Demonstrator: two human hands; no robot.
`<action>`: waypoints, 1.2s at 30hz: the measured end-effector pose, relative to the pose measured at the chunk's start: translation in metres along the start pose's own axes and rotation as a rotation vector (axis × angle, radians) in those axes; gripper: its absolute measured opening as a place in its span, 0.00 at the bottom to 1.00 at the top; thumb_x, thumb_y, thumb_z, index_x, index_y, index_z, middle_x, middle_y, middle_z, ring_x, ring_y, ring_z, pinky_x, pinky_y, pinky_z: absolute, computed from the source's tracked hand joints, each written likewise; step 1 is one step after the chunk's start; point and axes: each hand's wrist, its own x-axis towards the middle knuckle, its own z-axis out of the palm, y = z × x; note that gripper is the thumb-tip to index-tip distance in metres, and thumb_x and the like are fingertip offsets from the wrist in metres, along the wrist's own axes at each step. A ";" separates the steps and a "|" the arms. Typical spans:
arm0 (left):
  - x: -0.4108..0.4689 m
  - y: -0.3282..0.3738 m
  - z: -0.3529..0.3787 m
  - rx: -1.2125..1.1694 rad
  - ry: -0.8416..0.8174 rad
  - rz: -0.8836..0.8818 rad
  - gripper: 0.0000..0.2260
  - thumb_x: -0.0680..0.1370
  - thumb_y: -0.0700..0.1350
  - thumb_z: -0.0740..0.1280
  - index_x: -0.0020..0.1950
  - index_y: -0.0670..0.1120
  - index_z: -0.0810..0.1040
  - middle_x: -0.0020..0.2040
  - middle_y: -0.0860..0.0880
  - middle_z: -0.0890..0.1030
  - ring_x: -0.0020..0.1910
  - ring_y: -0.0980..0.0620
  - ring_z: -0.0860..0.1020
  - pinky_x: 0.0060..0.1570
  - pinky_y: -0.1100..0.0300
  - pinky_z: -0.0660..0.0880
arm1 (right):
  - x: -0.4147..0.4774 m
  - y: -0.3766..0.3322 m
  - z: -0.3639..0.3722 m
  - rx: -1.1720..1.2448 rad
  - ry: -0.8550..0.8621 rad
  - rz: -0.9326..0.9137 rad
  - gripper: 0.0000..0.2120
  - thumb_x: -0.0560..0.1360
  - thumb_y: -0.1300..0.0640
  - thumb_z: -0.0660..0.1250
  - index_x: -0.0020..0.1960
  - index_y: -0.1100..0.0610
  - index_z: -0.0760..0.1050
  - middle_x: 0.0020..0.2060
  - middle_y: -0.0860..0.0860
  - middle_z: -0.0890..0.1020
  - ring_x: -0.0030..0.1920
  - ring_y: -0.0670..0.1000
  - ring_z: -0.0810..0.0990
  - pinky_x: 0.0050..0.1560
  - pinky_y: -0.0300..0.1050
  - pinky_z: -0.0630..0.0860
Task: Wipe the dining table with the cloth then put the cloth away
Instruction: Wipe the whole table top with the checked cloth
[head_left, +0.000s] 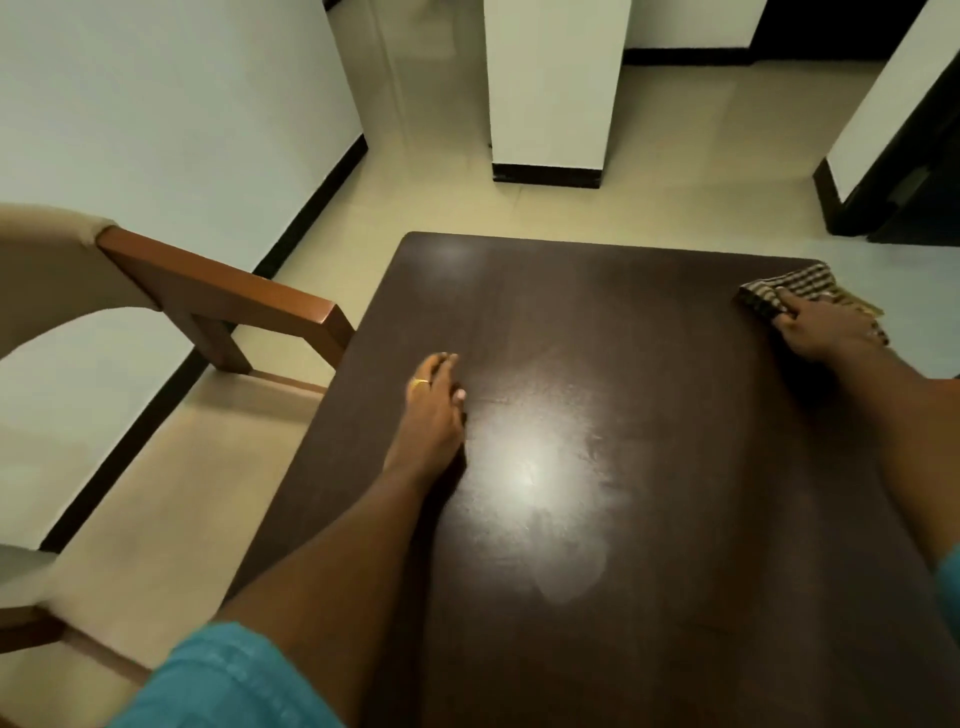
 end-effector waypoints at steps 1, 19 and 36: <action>0.009 -0.018 -0.012 0.037 0.004 -0.051 0.21 0.81 0.43 0.55 0.75 0.44 0.57 0.76 0.44 0.55 0.74 0.48 0.57 0.71 0.57 0.54 | 0.005 -0.008 0.000 -0.016 0.005 -0.001 0.25 0.82 0.48 0.50 0.77 0.47 0.51 0.76 0.61 0.55 0.73 0.65 0.59 0.73 0.62 0.55; 0.023 -0.135 -0.064 0.102 0.115 -0.388 0.17 0.82 0.50 0.48 0.60 0.44 0.71 0.57 0.43 0.80 0.58 0.41 0.76 0.65 0.41 0.67 | -0.055 -0.400 0.016 -0.126 -0.071 -0.583 0.23 0.82 0.49 0.50 0.76 0.41 0.50 0.75 0.60 0.58 0.72 0.68 0.58 0.69 0.70 0.52; 0.029 -0.147 -0.053 0.229 0.129 -0.311 0.19 0.82 0.49 0.46 0.54 0.43 0.74 0.49 0.43 0.83 0.51 0.43 0.80 0.62 0.44 0.71 | -0.062 -0.469 0.024 0.071 -0.080 -0.478 0.24 0.80 0.44 0.51 0.75 0.44 0.57 0.77 0.57 0.48 0.75 0.69 0.44 0.71 0.69 0.42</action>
